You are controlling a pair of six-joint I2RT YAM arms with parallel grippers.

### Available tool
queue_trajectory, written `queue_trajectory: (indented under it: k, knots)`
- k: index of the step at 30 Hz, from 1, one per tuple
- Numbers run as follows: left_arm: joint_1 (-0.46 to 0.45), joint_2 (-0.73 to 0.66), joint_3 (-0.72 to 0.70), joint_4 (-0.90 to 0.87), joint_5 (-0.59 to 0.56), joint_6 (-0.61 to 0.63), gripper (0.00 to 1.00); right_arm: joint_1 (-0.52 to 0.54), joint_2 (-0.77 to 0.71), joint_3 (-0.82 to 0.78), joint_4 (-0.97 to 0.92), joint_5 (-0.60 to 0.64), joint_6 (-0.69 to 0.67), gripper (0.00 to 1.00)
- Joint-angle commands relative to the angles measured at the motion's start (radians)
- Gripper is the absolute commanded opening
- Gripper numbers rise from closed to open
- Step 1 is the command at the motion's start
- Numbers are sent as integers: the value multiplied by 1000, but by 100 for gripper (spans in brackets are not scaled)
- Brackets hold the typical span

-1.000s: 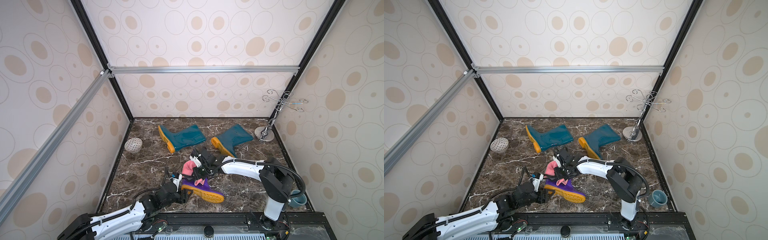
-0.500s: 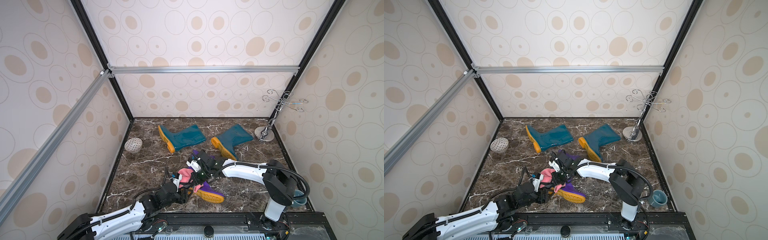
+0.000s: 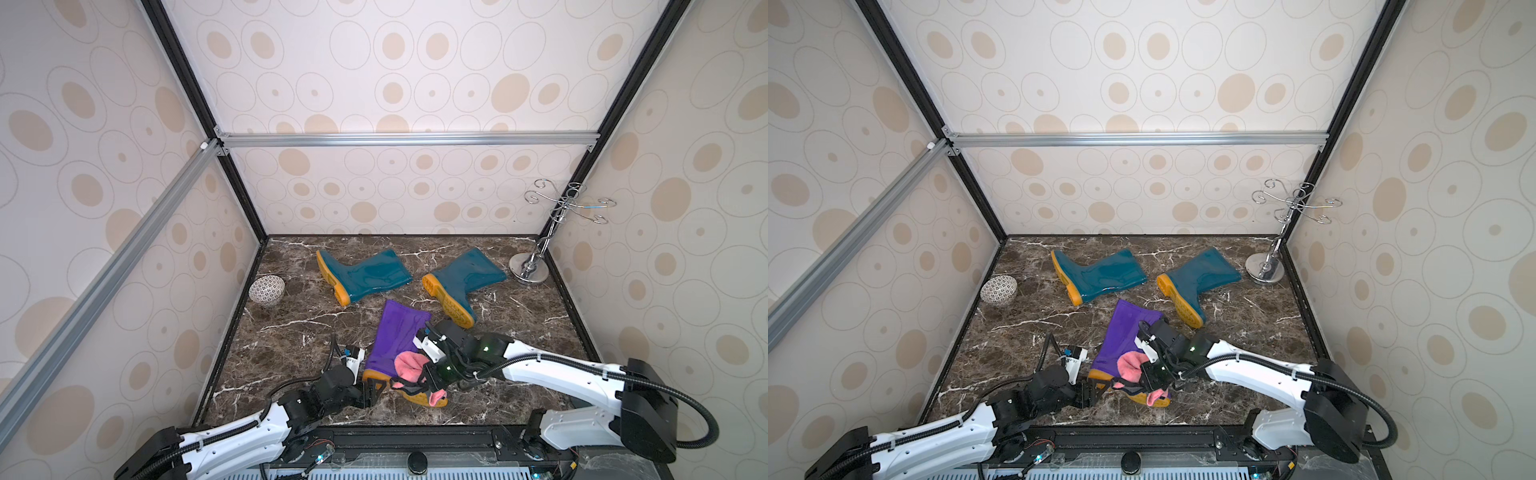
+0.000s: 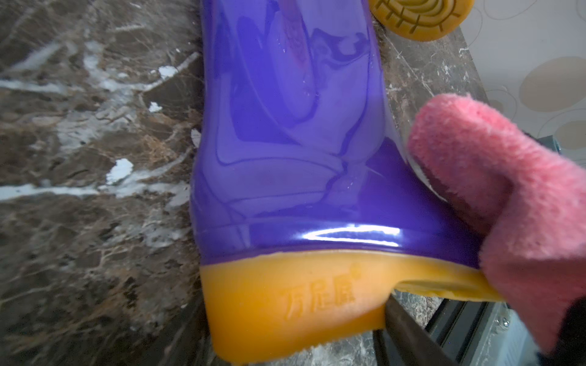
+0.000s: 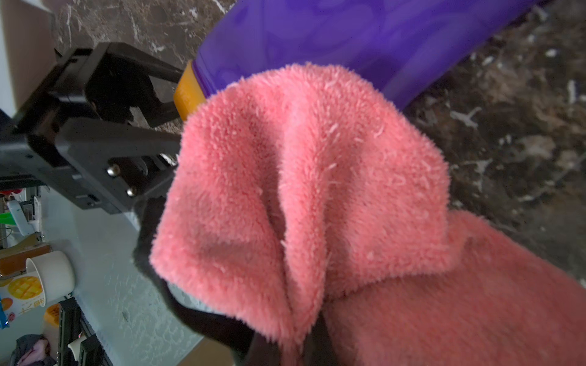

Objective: Wipe the rubber boots with a cloth
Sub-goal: Wipe the dirt off the rubber boot.

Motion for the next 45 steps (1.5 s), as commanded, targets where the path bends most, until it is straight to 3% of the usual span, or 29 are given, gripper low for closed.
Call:
queue_trajectory:
  k: [1,6,10,13,18,23,28,35,39,45]
  knots:
    - [1,13,-6,-78,-58,0,66,17,-27,-40,-276,7,15,0]
    - [1,16,-4,-76,-55,1,67,15,54,-36,-206,-22,-3,0]
    - [1,23,-5,-64,-57,6,67,15,180,76,-118,-32,-36,0]
    - [1,34,-2,-61,-53,9,67,9,253,160,-74,28,-63,0]
    - [1,28,-5,-61,-51,10,68,-127,367,201,55,-52,-54,0]
    - [1,32,-4,-59,-46,13,68,-241,496,324,92,0,-92,0]
    - [1,32,-5,-57,-45,12,68,-358,614,420,136,53,-25,0]
    - [1,42,-4,-51,-39,15,68,-368,704,556,181,191,-22,0]
    - [1,42,-5,-50,-35,15,68,-340,674,612,165,233,-31,0]
    - [1,43,-7,-44,-32,19,68,-272,509,505,249,370,24,0]
